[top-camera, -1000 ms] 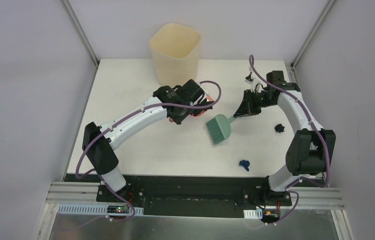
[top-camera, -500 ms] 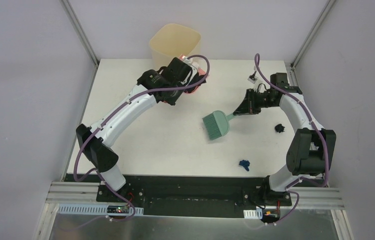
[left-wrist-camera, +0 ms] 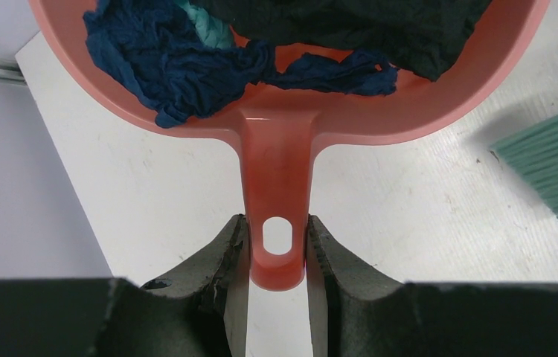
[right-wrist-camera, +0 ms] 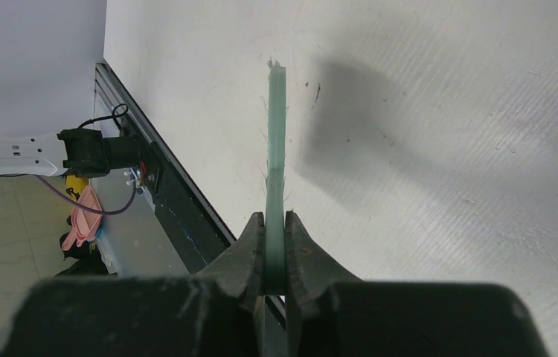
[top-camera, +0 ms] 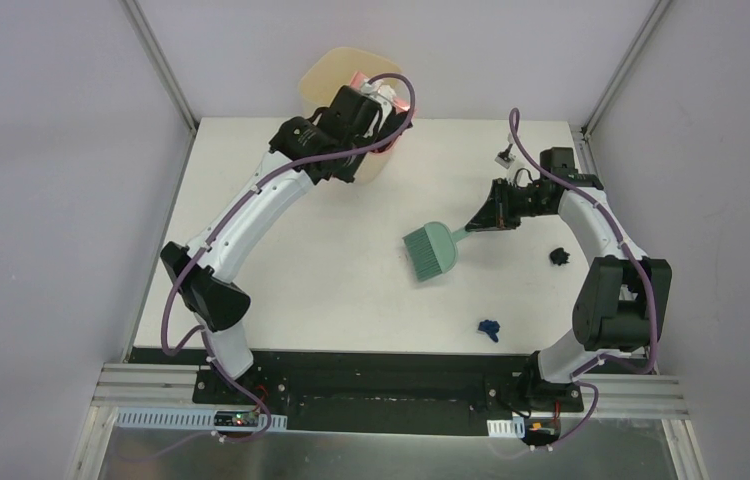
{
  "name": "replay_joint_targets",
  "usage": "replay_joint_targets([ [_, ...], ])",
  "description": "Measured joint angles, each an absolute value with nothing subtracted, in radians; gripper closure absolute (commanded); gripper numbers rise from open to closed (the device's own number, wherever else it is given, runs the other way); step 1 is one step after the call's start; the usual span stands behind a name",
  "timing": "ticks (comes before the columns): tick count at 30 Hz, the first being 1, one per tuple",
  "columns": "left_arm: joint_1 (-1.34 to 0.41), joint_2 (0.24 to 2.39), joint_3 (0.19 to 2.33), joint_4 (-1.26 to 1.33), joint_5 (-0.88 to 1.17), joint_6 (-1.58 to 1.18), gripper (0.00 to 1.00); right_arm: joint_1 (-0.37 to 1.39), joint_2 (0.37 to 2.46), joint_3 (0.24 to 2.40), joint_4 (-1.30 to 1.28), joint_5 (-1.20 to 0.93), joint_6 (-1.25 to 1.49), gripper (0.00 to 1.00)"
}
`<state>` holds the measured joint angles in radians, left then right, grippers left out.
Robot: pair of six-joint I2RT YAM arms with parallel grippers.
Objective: Sweep away the paper scraps from the table
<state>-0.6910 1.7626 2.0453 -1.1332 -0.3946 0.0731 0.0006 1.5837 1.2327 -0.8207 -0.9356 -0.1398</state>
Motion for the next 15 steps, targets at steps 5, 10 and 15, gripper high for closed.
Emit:
replay_joint_targets([
  [5, -0.655, 1.794, 2.076, -1.126, -0.415, 0.058, 0.88, 0.001, 1.584, 1.232, -0.820, -0.942, -0.140, 1.00],
  [10, -0.624, 1.819, 2.110, -1.106, -0.421, 0.044, 0.88, 0.001, 1.584, 1.232, -0.820, -0.949, -0.140, 1.00],
  [15, -0.592, 1.867, 2.189, -1.105, -0.421, 0.045, 0.88, 0.001, 1.583, 1.228, -0.820, -0.952, -0.140, 1.00],
])
